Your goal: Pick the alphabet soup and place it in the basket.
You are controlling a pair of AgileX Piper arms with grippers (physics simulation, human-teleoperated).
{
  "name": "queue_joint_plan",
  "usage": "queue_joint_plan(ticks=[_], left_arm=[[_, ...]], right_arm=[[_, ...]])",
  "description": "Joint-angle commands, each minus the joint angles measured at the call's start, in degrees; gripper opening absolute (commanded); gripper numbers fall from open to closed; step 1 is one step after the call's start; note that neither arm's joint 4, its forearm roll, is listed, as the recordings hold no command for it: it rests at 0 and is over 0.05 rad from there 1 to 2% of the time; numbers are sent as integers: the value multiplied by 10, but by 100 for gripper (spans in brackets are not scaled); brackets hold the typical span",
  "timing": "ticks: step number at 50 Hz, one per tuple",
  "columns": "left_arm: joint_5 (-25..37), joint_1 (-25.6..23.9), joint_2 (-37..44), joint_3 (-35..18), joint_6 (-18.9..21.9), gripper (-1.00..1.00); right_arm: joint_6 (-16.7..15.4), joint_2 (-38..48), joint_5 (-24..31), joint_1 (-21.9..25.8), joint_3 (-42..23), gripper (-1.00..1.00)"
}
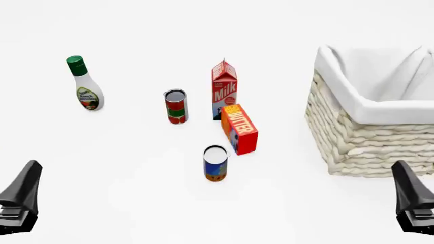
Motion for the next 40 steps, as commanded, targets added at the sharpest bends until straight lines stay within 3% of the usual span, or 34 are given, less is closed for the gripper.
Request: queue_joint_plan(ticks=[1,5,9,12,15,19,22,23,31,36,40], left_arm=[[0,0,0,0,0,100],[0,0,0,0,0,100],[0,0,0,0,0,100],[0,0,0,0,0,100],[0,0,0,0,0,100],[0,0,0,0,0,100],[0,0,0,0,0,100],[0,0,0,0,0,100],[0,0,0,0,0,100],[0,0,0,0,0,100],[0,0,0,0,0,100]], right_arm=[[-2,2,2,4,-1,100],[12,54,-15,0,-16,100],[-5,60,-36,-6,-2,100],[-16,52,-14,5,-22,100],[-23,77,26,20,-91,100],[-48,88,28,31,-103,100],[-47,116,43,48,-132,100],[-73,122,45,64,-135,100],[-71,205,86,108,-233,100],[-113,244,110,148,-279,100],[-112,283,125,173,-312,100]])
